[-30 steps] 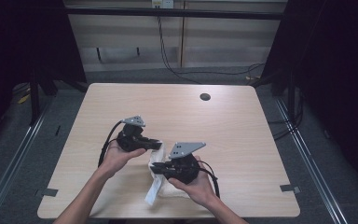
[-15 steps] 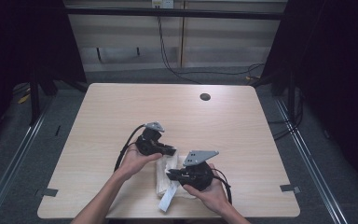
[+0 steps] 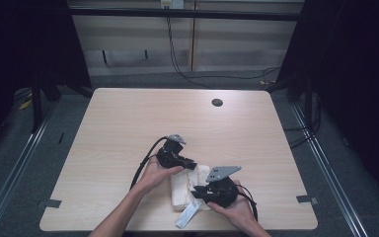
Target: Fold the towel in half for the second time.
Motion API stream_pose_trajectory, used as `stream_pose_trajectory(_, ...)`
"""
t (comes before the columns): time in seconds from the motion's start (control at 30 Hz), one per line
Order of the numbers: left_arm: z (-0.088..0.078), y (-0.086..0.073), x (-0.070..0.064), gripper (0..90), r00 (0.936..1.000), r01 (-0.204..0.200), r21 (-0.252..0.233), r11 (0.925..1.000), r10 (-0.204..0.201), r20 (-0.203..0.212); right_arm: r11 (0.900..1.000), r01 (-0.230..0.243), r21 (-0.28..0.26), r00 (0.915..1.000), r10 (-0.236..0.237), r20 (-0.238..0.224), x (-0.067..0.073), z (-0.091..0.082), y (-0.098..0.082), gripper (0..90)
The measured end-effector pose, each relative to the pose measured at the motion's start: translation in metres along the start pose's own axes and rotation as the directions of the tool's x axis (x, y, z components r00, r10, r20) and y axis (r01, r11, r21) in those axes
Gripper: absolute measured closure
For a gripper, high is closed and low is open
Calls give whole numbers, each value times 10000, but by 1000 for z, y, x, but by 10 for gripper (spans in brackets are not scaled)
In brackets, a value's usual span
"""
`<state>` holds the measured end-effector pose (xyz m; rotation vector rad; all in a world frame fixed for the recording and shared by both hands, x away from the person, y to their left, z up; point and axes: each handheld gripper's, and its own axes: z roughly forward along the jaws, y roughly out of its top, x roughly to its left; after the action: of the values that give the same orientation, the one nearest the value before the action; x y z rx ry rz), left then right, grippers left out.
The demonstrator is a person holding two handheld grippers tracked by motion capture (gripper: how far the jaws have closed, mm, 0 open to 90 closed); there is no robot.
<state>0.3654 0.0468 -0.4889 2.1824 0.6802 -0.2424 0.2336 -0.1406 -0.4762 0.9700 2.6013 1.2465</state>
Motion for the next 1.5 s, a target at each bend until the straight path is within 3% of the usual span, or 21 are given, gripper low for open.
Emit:
stream_pose_trajectory(0.17,7,1,1,751,9995,135,-203,9997,-130,275,9998,-149,137,9998,147,153,-5,-3,-8,717)
stream_pose_trajectory(0.3,8,5,-1,721,9982,-105,-425,9990,130,585,9996,-111,257,9994,103,319,-6,-5,-11,617)
stream_pose_trajectory(0.47,2,8,2,624,9982,-89,-765,9970,135,589,9996,-271,115,9987,265,436,-11,-14,-15,542)
stream_pose_trajectory(0.53,-2,8,5,556,9988,-160,-772,9969,196,456,9988,-439,-214,9981,447,420,-16,-18,-18,534)
stream_pose_trajectory(0.7,-15,5,12,517,9997,-165,-1001,9948,184,183,9935,-1055,-435,9937,1070,329,-24,-23,-25,495)
stream_pose_trajectory(0.83,-24,3,13,468,9996,-245,-1295,9913,261,107,9923,-1093,-577,9925,1121,480,-26,-29,-26,480)
stream_pose_trajectory(1.13,-35,-1,6,512,9983,-552,-1223,9910,525,-252,9890,-1031,-1060,9908,1115,767,-33,-42,-19,487)
stream_pose_trajectory(1.23,-43,-7,1,477,9969,-636,-1216,9905,573,-546,9785,-1150,-1711,9861,1332,994,-40,-57,-11,487)
stream_pose_trajectory(1.37,-58,-11,-9,454,9924,-1023,-1044,9893,943,-790,9754,-1032,-1946,9840,1287,1231,-43,-70,-7,491)
stream_pose_trajectory(1.5,-76,-14,-15,441,9906,-1031,-1034,9893,928,-1001,9749,-1012,-1982,9812,1307,1417,-49,-78,-6,489)
